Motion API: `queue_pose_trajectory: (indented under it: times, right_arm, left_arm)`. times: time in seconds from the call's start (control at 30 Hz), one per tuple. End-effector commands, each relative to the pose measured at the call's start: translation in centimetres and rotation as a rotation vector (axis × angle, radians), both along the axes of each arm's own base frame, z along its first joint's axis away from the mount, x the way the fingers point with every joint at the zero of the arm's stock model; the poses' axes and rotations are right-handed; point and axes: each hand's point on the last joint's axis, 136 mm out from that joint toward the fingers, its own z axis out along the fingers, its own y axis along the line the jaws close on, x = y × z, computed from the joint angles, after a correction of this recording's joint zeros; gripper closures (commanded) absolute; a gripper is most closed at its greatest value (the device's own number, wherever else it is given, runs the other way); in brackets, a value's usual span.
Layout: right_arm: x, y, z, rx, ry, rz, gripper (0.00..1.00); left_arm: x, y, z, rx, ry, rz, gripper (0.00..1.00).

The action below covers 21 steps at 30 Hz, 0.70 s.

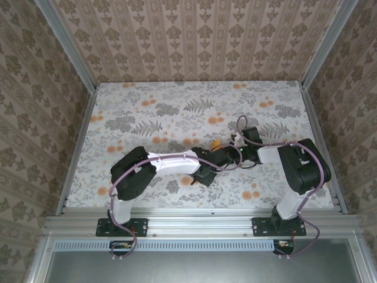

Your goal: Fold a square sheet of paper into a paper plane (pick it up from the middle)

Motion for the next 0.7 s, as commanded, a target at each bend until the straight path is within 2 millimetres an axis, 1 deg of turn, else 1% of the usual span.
queue_pose_trajectory:
  times: [0.0, 0.17, 0.33, 0.4, 0.67]
  right_arm:
    - [1.1, -0.3, -0.1, -0.038, -0.029, -0.004, 1.00]
    - [0.9, -0.6, -1.0, -0.070, -0.016, 0.001, 1.00]
    - [0.6, -0.9, -2.1, -0.105, 0.004, 0.017, 1.00]
    - [0.4, -1.0, -2.7, -0.119, 0.015, 0.020, 1.00]
    - [-0.2, -1.8, -4.1, -0.184, 0.044, 0.025, 1.00]
  left_arm:
    - [-1.3, 3.4, -1.1, 0.193, 0.023, -0.066, 0.92]
    - [-1.2, 2.8, -0.7, 0.173, 0.013, -0.089, 0.89]
    - [-1.5, 1.3, -0.2, 0.137, -0.003, -0.154, 0.83]
    - [-1.6, 1.0, -0.1, 0.125, -0.006, -0.165, 0.82]
    - [-2.2, 1.2, 0.2, 0.080, 0.000, -0.172, 0.76]
